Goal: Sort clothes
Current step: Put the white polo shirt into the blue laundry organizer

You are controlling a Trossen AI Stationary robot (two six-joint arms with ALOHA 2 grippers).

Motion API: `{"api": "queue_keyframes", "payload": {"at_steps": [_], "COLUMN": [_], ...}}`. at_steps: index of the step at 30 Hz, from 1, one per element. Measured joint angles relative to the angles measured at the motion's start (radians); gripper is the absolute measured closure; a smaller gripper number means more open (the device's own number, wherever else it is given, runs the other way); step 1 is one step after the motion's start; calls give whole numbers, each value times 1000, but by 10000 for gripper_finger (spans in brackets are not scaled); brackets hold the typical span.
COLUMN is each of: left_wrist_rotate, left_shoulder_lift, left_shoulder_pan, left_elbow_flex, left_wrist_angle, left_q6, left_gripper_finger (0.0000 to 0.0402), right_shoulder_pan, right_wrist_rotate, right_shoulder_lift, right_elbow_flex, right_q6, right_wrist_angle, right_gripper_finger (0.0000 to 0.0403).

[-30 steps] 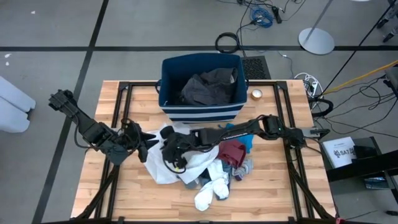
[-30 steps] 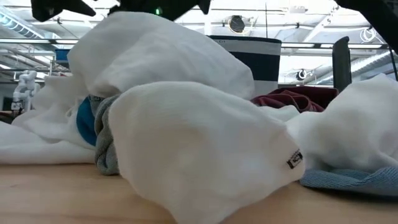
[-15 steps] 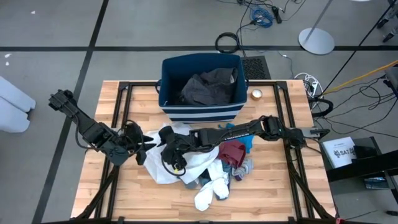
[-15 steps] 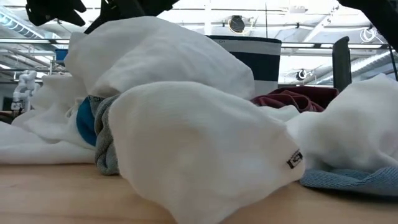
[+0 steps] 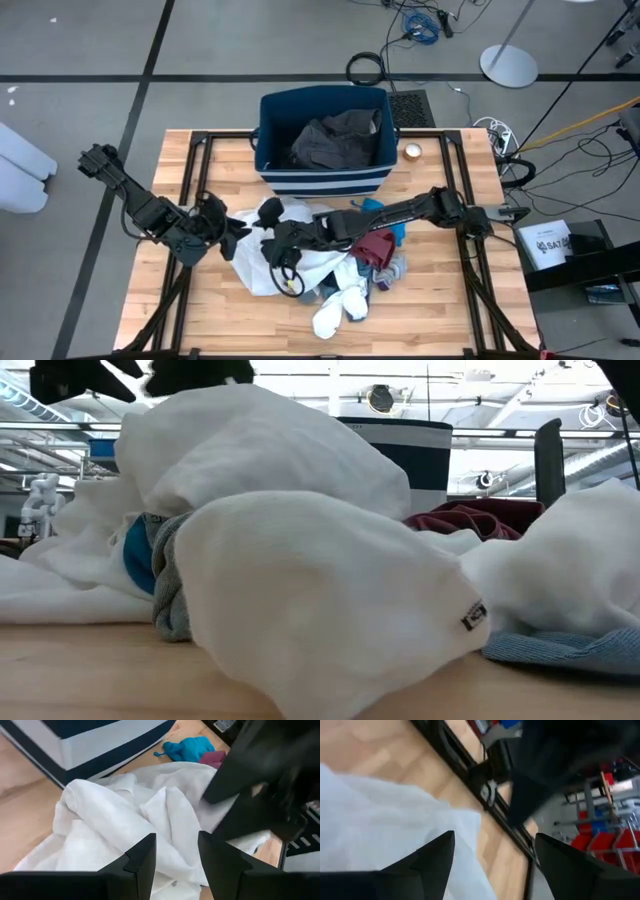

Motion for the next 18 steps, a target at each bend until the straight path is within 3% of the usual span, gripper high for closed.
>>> {"api": "queue_keyframes", "payload": {"at_steps": [5, 11, 18], "left_wrist_rotate": [-3, 54, 226], "left_shoulder_lift": [2, 33, 110], "left_shoulder_pan": [19, 94, 208], "left_elbow_flex": [0, 14, 60], "left_wrist_angle": [1, 11, 25], "left_q6": [-56, 41, 352], "left_gripper_finger": [247, 253, 253], "right_shoulder_pan": [4, -13, -18], "right_wrist_rotate": [149, 101, 56], "right_shoulder_lift": [-76, -210, -327], "right_elbow_flex": [0, 0, 0], "right_q6": [60, 371, 601], "right_wrist_angle": [-183, -500, -706], "right_gripper_finger": [139, 140, 140]}}
